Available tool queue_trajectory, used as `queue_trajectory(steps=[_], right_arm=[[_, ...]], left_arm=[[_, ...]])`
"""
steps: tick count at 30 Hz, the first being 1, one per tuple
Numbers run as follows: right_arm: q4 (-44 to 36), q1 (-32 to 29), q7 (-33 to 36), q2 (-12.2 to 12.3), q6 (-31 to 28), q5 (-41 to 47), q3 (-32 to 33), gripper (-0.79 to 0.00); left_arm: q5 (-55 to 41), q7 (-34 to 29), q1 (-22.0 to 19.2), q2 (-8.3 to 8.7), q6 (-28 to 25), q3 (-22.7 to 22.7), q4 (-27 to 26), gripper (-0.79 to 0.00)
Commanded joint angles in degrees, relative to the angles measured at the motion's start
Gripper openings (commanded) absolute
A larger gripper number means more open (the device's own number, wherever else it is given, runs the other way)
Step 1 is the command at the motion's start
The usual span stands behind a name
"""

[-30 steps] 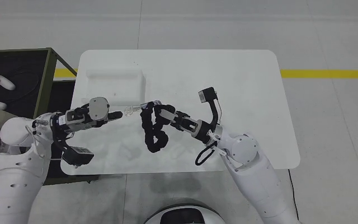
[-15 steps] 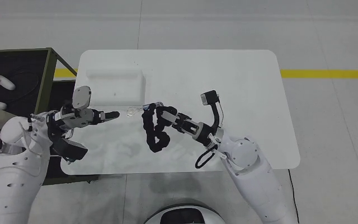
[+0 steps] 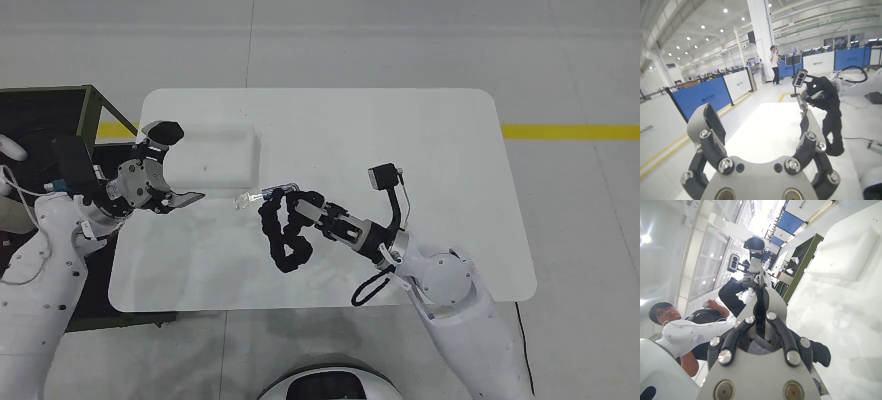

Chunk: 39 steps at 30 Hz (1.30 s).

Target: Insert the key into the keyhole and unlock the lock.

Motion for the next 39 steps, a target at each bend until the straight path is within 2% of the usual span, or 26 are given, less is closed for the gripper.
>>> queue_trajectory(steps=[1,8,9,11,14,18,22,25,28,31,32,33,34,39], right_arm=[[-0.02,0.12,0.02,0.01,-0.05,-0.08,0.0,-0.785],[-1.16,-1.49,-1.68,0.07,-0.18,-0.71,-0.09,-0.785],[-1.32,-1.55,-1.92,0.1,-0.11,-1.15,-0.05,-0.785],[-1.35,-1.36,-2.34,0.14,0.08,-1.54,-0.02,-0.785],[-1.33,-0.92,-2.58,0.25,0.2,-2.67,0.2,-0.785],[-1.55,-0.85,-2.4,0.41,0.32,-3.88,0.4,-0.785],[-1.7,-0.89,-2.39,0.51,0.58,-4.04,0.69,-0.785],[-1.64,-0.67,-2.11,0.54,0.85,-4.11,0.48,-0.785],[-1.46,-0.35,-2.05,0.54,0.93,-4.12,0.22,-0.785],[-1.18,-0.08,-2.02,0.54,0.93,-3.94,0.09,-0.785],[-1.1,0.01,-2.04,0.55,0.97,-3.81,0.06,-0.785],[-0.98,0.06,-1.98,0.55,0.97,-3.63,-0.01,-0.785],[-0.93,0.07,-1.97,0.56,0.94,-3.57,-0.04,-0.785],[-0.8,-0.1,-1.8,0.67,0.78,-3.21,-0.11,-0.785]], left_arm=[[-5.95,-2.48,-0.55,1.29,0.18,3.31,-0.15,0.0],[-6.39,-2.69,-0.21,1.26,0.18,3.5,-0.12,0.0],[-9.8,-3.89,0.92,1.16,0.18,4.52,0.13,0.0],[-23.55,-8.68,1.6,1.35,0.18,7.88,0.19,0.0],[-50.34,-24.01,0.13,2.59,0.18,13.06,-0.36,0.0],[-83.8,-47.83,-2.74,4.56,0.32,15.91,0.42,0.0],[-109.53,-70.07,-3.9,5.78,8.78,16.82,-1.11,0.0],[-121.74,-84.74,-3.97,6.07,13.66,16.05,-1.32,0.0],[-127.32,-95.24,-3.73,5.93,16.06,15.4,-1.34,-0.009],[-132.88,-102.05,-2.74,5.46,17.3,15.21,-2.0,-0.139],[-136.12,-104.37,-2.45,5.25,18.57,15.17,-2.64,-0.228],[-137.13,-107.43,-2.45,5.15,18.76,14.71,-2.48,-0.268],[-136.09,-109.98,-2.46,5.1,18.37,14.27,-1.85,-0.268],[-133.28,-111.65,-1.19,4.26,20.04,13.42,-3.54,-0.292]])
